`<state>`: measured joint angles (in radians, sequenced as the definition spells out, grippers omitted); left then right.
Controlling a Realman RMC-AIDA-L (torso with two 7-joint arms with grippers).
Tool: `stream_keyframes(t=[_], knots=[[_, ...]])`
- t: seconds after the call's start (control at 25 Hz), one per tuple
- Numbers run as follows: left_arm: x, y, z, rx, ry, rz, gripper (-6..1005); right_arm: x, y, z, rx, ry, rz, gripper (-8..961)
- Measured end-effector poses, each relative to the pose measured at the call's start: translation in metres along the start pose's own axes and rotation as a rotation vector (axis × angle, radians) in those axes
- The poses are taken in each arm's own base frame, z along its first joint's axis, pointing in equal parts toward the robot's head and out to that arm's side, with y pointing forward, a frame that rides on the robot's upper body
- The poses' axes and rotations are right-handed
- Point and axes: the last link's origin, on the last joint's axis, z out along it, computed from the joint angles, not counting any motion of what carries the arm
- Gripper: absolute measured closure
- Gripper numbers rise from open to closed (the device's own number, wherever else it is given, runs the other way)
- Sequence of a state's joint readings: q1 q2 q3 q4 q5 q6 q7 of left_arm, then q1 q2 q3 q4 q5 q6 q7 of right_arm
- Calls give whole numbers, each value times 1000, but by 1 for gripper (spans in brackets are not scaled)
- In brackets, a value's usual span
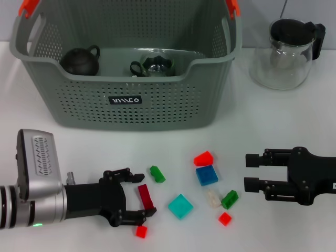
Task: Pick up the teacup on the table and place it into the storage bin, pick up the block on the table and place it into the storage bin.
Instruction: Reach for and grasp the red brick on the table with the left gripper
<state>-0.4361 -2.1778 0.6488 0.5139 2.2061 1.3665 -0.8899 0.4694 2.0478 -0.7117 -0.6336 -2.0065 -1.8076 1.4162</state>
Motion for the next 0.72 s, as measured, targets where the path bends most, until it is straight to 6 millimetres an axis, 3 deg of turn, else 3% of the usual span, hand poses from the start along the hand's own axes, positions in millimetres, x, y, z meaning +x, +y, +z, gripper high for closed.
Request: stream_keyframes(t=[0.72], knots=[[-1, -1, -2, 8, 1, -3, 157, 0, 0, -1, 0, 0, 1, 300]])
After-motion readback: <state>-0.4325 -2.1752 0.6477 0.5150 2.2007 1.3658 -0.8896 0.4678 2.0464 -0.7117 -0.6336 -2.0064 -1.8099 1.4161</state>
